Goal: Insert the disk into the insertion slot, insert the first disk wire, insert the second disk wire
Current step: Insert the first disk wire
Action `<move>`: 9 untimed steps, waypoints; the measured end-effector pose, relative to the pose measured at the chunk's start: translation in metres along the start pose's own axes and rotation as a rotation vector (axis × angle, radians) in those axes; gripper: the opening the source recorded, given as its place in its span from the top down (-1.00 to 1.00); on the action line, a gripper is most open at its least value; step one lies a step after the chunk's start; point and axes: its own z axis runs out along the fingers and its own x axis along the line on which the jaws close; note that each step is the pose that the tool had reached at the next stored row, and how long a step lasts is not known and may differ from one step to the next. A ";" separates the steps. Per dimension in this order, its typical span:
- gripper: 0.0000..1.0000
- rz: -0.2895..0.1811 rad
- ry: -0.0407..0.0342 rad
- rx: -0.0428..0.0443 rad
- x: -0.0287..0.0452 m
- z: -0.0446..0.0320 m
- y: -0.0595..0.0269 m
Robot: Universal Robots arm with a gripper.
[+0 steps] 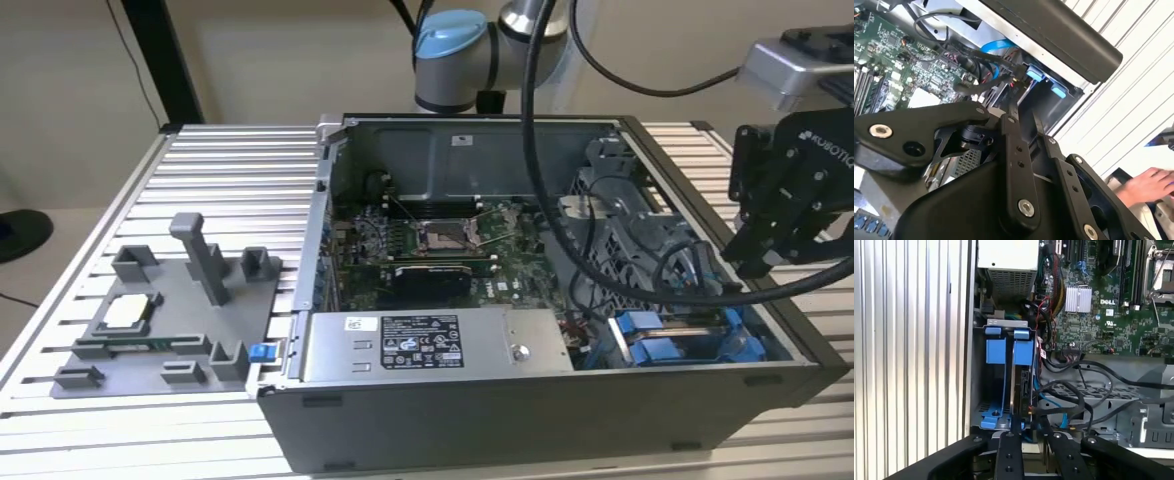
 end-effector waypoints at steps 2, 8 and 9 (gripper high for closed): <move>1.00 0.000 0.0000 0.0000 -0.0001 -0.0043 0.0000; 1.00 0.000 0.0002 0.0000 -0.0001 -0.0052 0.0000; 1.00 0.000 0.0003 0.0000 -0.0002 -0.0052 0.0000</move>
